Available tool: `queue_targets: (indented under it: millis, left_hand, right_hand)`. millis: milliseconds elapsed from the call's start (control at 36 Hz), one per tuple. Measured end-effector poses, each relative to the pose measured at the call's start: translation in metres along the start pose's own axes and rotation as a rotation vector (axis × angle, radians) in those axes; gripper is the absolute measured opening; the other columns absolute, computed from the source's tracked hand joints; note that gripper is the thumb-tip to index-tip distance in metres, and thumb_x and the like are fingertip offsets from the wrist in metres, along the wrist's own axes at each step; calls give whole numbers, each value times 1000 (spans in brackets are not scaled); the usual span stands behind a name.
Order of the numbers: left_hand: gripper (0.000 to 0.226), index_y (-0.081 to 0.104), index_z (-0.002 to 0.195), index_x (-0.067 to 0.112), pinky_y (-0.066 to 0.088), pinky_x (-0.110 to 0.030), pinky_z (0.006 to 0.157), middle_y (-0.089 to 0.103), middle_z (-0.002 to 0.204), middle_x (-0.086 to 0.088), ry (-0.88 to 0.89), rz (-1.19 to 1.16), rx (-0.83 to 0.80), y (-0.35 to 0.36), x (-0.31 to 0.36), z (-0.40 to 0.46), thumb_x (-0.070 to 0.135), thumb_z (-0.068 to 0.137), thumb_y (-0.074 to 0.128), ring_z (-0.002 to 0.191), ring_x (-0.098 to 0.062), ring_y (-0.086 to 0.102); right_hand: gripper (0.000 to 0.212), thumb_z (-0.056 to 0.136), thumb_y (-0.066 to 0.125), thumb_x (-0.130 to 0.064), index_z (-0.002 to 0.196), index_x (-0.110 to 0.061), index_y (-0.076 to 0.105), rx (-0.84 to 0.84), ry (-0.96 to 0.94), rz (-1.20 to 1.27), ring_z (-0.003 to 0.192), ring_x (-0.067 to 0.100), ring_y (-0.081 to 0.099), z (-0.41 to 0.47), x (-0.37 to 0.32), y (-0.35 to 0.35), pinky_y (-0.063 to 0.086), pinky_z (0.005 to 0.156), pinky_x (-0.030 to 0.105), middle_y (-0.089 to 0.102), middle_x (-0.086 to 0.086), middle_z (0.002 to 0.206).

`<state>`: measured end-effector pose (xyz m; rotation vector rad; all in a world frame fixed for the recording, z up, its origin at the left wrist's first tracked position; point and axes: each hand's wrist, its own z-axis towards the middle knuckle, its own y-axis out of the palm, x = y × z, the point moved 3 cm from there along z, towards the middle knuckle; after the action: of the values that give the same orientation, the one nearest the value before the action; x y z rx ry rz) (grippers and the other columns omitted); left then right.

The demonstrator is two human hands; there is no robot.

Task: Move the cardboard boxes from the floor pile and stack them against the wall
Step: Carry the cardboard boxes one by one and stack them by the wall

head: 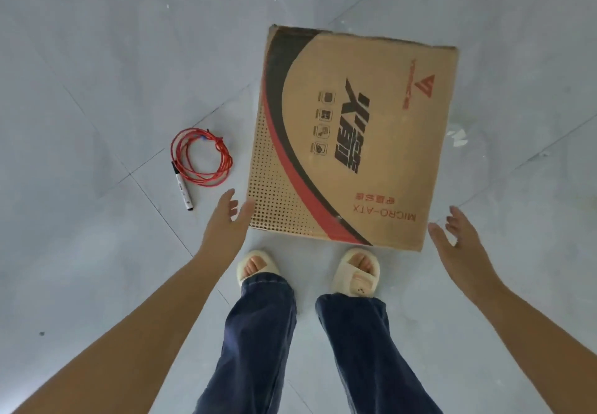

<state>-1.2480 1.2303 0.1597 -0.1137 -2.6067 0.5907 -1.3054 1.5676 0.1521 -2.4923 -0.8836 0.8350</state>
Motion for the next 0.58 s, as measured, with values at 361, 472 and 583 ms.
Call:
queue_targets:
  millis: [361, 472, 583]
  left_hand:
    - [47, 53, 115, 37, 44, -36, 100, 68, 110, 10, -8, -173, -244, 39, -63, 86, 68, 80, 52, 106, -10, 61]
    - [31, 55, 114, 34, 39, -40, 99, 67, 103, 9, -7, -291, -147, 17, -26, 62, 50, 91, 43, 102, -7, 58]
    - [21, 60, 105, 31, 42, -44, 92, 72, 86, 15, -27, -452, -75, -17, 32, 21, 40, 98, 42, 96, -6, 60]
  right_hand:
    - [90, 52, 62, -87, 129, -44, 44, -261, 23, 426, 108, 0, 61, 59, 62, 58, 54, 85, 25, 65, -21, 116]
    - [81, 50, 64, -85, 119, -45, 48, -190, 0, 520, 102, -4, 62, 36, 22, 26, 46, 93, 36, 66, -28, 106]
    - [45, 80, 51, -59, 122, -43, 51, -131, 24, 622, 115, 12, 58, 2, -31, -19, 43, 100, 55, 65, -17, 117]
